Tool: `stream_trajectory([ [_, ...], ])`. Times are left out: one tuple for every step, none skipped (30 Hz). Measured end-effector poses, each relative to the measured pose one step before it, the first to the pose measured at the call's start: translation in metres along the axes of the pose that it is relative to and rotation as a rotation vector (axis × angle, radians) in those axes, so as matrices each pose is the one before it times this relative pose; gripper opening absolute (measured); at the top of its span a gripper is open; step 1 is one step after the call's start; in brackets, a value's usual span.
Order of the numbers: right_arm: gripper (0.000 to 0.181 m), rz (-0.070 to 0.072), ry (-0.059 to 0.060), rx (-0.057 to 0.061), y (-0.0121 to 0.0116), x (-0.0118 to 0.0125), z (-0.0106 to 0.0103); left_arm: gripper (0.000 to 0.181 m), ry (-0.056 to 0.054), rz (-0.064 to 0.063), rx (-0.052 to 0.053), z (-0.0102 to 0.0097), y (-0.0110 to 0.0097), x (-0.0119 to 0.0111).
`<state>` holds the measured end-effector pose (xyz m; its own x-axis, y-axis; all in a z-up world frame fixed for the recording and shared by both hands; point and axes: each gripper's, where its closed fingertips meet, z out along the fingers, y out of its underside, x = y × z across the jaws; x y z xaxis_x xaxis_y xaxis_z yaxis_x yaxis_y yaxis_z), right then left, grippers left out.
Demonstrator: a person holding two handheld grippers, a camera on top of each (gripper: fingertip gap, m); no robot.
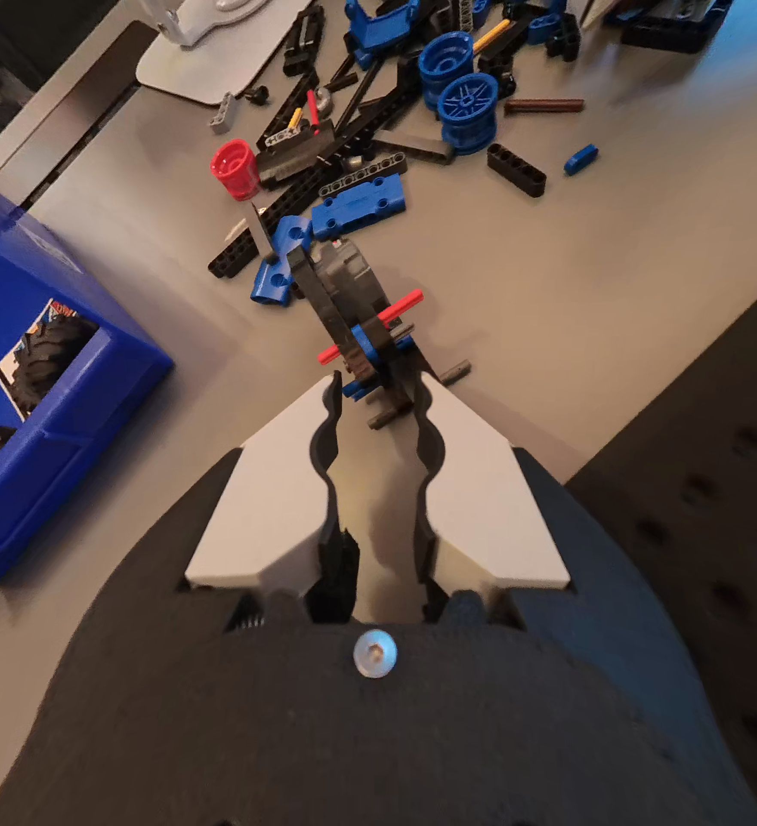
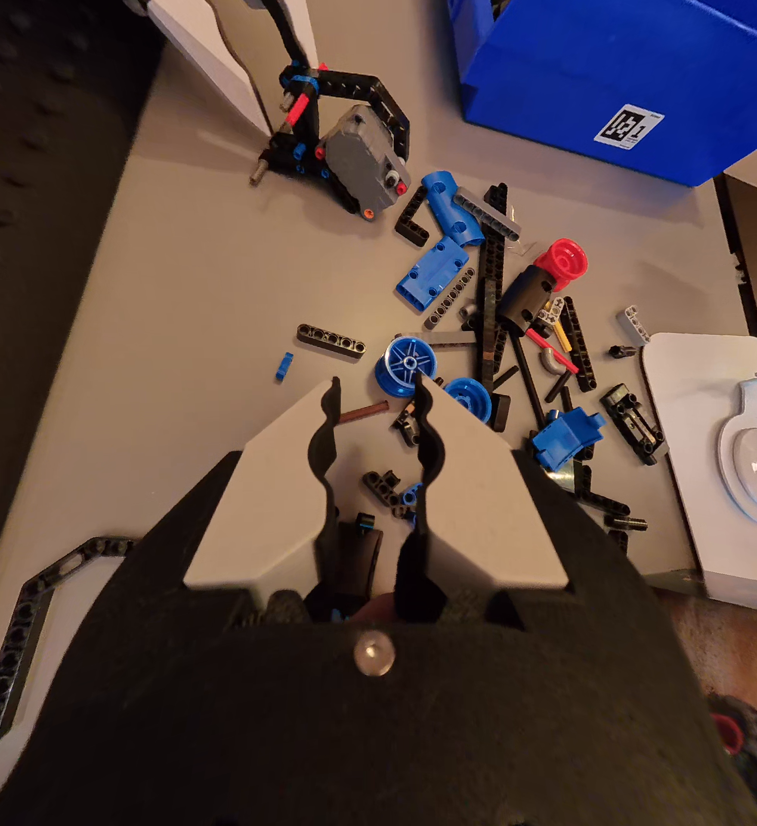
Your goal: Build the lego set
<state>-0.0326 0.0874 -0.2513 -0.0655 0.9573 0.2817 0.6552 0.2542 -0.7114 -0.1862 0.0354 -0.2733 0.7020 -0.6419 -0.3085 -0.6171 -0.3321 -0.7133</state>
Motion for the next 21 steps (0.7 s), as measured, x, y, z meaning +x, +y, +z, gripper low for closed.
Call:
stream_trajectory([
  [0.031, 0.0015, 0.0040, 0.0002, 0.00041, 0.00131, -0.00087, 0.030, 0.0010, -0.0066, 0.0095, -0.00092, -0.00092, -0.00038],
  [0.031, 0.0030, 0.0046, 0.0016, 0.00031, 0.00151, -0.00110, 0.031, 0.0164, -0.0040, 0.0137, -0.00120, -0.00140, 0.00171],
  [0.031, 0.0045, 0.0028, 0.0027, 0.00010, 0.00132, -0.00120, 0.032, 0.0188, 0.0002, 0.0114, -0.00094, -0.00110, 0.00227],
  [0.031, 0.0041, 0.0027, 0.0029, 0.00011, 0.00123, -0.00128, 0.033, 0.0048, -0.0040, 0.0066, -0.00086, -0.00064, 0.00023],
  [0.031, 0.0023, 0.0034, 0.0008, 0.00051, 0.00131, -0.00132, 0.032, -0.0012, -0.0021, 0.0050, -0.00039, -0.00039, -0.00033],
  [0.031, 0.0009, 0.0029, -0.0027, 0.00100, 0.00103, -0.00154, 0.032, 0.0010, 0.0038, 0.0051, -0.00036, -0.00035, 0.00047],
  [0.031, 0.0011, 0.0044, -0.0054, 0.00151, 0.00153, -0.00190, 0.030, 0.0024, 0.0078, 0.0042, -0.00031, -0.00018, 0.00108],
  [0.031, 0.0037, 0.0068, -0.0057, 0.00153, 0.00212, -0.00248, 0.030, -0.0009, 0.0063, 0.0030, -0.00012, -0.00013, 0.00046],
  [0.031, 0.0083, 0.0030, -0.0082, 0.00196, 0.00201, -0.00286, 0.030, -0.0039, 0.0003, 0.0013, 0.00002, 0.00020, -0.00035],
  [0.030, 0.0126, -0.0074, -0.0162, 0.00312, 0.00043, -0.00326, 0.029, -0.0007, -0.0003, 0.0015, 0.00006, -0.00005, -0.00006],
  [0.030, 0.0161, -0.0195, -0.0226, 0.00437, -0.00151, -0.00356, 0.029, 0.0016, -0.0015, 0.0005, 0.00022, 0.00004, 0.00002],
  [0.029, 0.0159, -0.0241, -0.0219, 0.00447, -0.00297, -0.00389, 0.029, 0.0032, -0.0014, -0.0004, 0.00022, 0.00013, 0.00017],
  [0.025, 0.0130, -0.0203, -0.0170, 0.00383, -0.00343, -0.00389, 0.029, 0.0041, 0.0006, -0.0001, 0.00019, 0.00003, 0.00042],
  [0.020, 0.0117, -0.0183, -0.0164, 0.00313, -0.00357, -0.00319, 0.029, 0.0021, 0.0021, -0.0001, 0.00012, 0.00018, 0.00050],
  [0.018, 0.0053, -0.0049, -0.0116, 0.00173, -0.00197, -0.00197, 0.029, -0.0009, 0.0032, -0.0006, 0.00009, 0.00002, 0.00024],
  [0.017, -0.0013, 0.0085, -0.0018, -0.00049, -0.00010, -0.00059, 0.030, -0.0013, 0.0037, -0.0031, 0.00042, 0.00032, 0.00025],
  [0.017, -0.0004, 0.0023, -0.0057, -0.00033, -0.00114, 0.00066, 0.031, -0.0023, 0.0025, -0.0065, 0.00051, 0.00075, -0.00005],
  [0.020, -0.0046, -0.0032, -0.0144, 0.00068, -0.00236, 0.00150, 0.030, 0.0004, 0.0023, -0.0047, 0.00047, 0.00042, 0.00022],
  [0.020, -0.0120, -0.0011, -0.0130, 0.00057, -0.00248, 0.00179, 0.029, 0.0022, 0.0021, -0.0049, 0.00054, 0.00055, 0.00038],
  [0.018, -0.0098, -0.0022, -0.0054, -0.00097, -0.00286, 0.00184, 0.030, 0.0012, 0.0030, -0.0032, 0.00027, 0.00038, 0.00048],
  [0.017, -0.0031, -0.0093, 0.0049, -0.00333, -0.00414, 0.00227, 0.029, -0.0011, 0.0038, 0.0000, 0.00006, -0.00005, 0.00025],
])
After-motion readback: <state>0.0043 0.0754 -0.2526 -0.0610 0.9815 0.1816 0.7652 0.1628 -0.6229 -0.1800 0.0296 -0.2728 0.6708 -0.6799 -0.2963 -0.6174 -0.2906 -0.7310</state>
